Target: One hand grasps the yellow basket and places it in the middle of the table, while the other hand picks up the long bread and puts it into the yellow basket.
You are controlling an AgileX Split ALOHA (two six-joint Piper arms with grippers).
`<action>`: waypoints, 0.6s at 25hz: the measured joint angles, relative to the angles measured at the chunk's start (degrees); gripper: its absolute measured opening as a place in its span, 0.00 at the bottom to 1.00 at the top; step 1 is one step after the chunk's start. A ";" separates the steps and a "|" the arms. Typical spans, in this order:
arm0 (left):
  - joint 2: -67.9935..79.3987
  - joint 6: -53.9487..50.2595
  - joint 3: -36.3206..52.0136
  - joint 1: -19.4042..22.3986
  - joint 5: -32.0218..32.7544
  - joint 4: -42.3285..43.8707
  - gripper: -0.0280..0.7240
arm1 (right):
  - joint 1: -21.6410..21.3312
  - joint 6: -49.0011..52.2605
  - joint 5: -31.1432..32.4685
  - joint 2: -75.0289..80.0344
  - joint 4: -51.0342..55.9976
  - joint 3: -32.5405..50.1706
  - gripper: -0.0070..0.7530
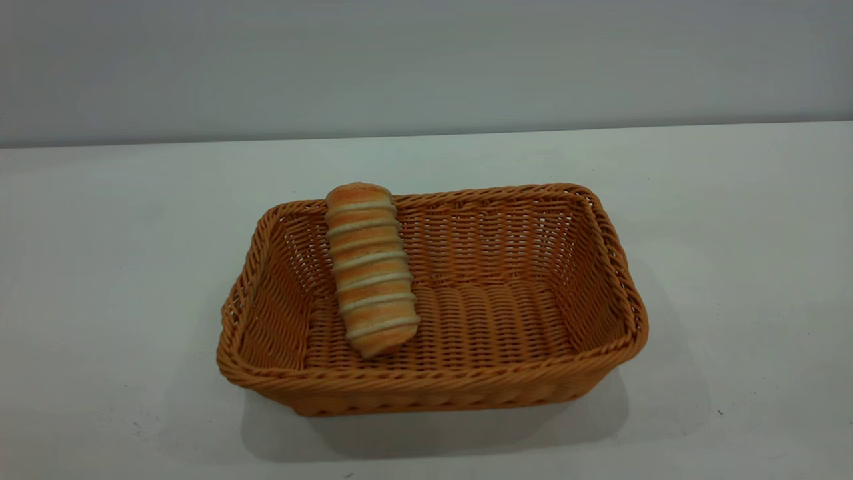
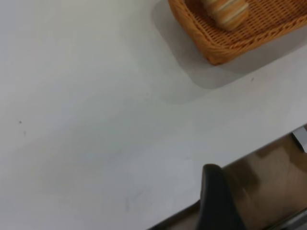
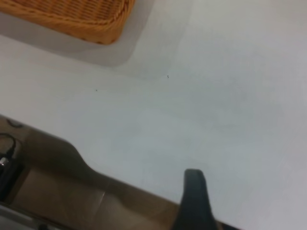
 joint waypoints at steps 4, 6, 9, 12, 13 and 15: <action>-2.17 -0.27 1.06 0.00 -0.30 0.67 0.74 | 0.00 0.00 0.00 0.00 0.00 0.00 0.78; -2.28 -0.31 1.18 0.00 -0.42 0.67 0.74 | 0.00 0.00 0.00 0.00 0.00 0.00 0.78; -2.28 -0.31 1.29 0.00 -0.47 0.67 0.74 | 0.00 0.13 0.00 0.00 0.00 0.00 0.78; -2.28 -0.31 1.29 0.00 -0.53 0.67 0.74 | 0.00 1.61 0.00 0.00 0.00 0.00 0.78; -2.28 -0.31 1.29 0.00 -0.53 0.67 0.74 | 0.00 1.98 0.00 0.00 0.00 0.00 0.78; -2.28 -0.31 1.29 0.00 -0.53 0.67 0.74 | 0.00 2.44 0.00 0.00 0.00 0.00 0.78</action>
